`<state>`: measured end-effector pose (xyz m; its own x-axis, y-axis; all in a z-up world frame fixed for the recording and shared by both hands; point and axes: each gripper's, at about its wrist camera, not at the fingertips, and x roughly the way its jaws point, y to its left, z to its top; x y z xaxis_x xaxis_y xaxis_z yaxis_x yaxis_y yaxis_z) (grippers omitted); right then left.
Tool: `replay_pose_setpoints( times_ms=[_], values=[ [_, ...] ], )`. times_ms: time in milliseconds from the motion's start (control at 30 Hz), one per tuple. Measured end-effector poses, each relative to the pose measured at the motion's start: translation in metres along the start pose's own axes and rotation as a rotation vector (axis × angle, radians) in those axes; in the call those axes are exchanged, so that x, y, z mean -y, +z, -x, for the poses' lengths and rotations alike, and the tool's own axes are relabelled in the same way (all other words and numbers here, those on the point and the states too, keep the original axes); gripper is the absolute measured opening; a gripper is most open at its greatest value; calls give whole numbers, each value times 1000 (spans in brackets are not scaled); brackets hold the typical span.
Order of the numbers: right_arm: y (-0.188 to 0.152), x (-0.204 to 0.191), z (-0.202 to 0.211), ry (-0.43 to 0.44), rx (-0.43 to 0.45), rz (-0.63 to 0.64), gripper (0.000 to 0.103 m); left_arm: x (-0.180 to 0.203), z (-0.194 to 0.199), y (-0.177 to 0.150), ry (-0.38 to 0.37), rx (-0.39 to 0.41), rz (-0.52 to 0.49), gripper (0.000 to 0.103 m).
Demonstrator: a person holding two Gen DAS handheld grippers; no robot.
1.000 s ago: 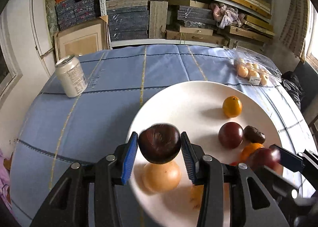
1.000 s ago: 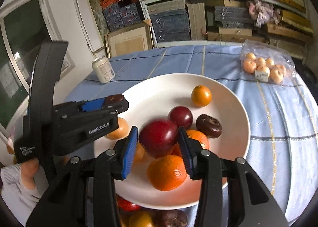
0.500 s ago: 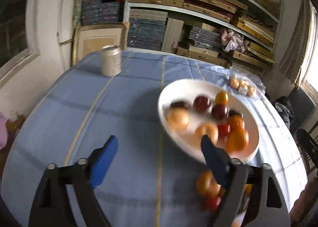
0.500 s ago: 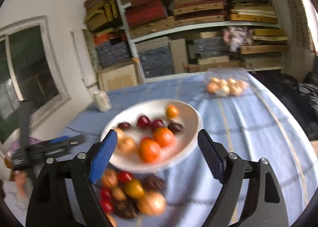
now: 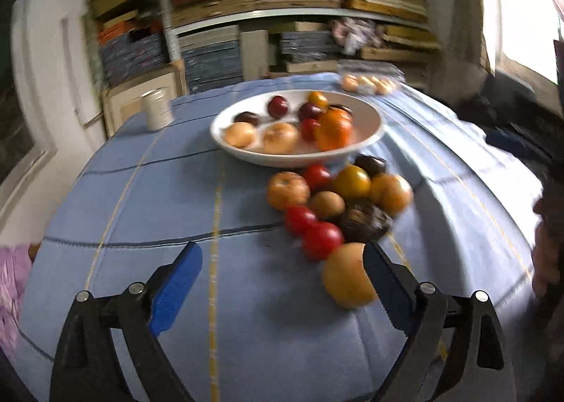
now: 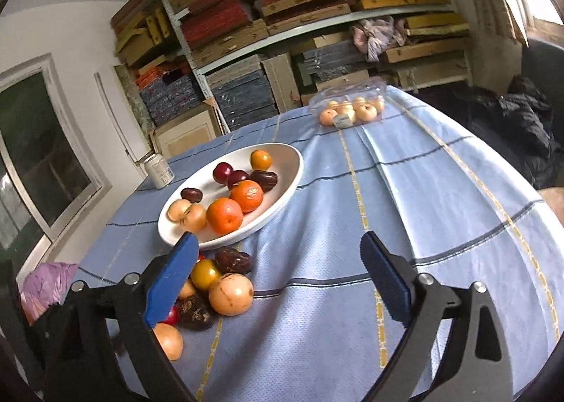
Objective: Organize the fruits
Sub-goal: 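Grasp the pale orange round fruit with the left tool while the right tool grasps a tan round fruit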
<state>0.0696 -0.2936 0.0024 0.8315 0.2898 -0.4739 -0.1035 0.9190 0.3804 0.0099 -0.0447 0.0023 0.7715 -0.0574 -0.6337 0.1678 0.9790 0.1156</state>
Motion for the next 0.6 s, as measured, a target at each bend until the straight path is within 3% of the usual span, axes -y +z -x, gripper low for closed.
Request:
replay_pose_setpoints(
  times_ms=[267,600],
  values=[
    [0,1,-3,3,-14,-6,92,1,-21,0,-100,-87,15,93],
    [-1,0,-3,4,-20,-8,93,5,-36,-1,-133,-146,3,89]
  ],
)
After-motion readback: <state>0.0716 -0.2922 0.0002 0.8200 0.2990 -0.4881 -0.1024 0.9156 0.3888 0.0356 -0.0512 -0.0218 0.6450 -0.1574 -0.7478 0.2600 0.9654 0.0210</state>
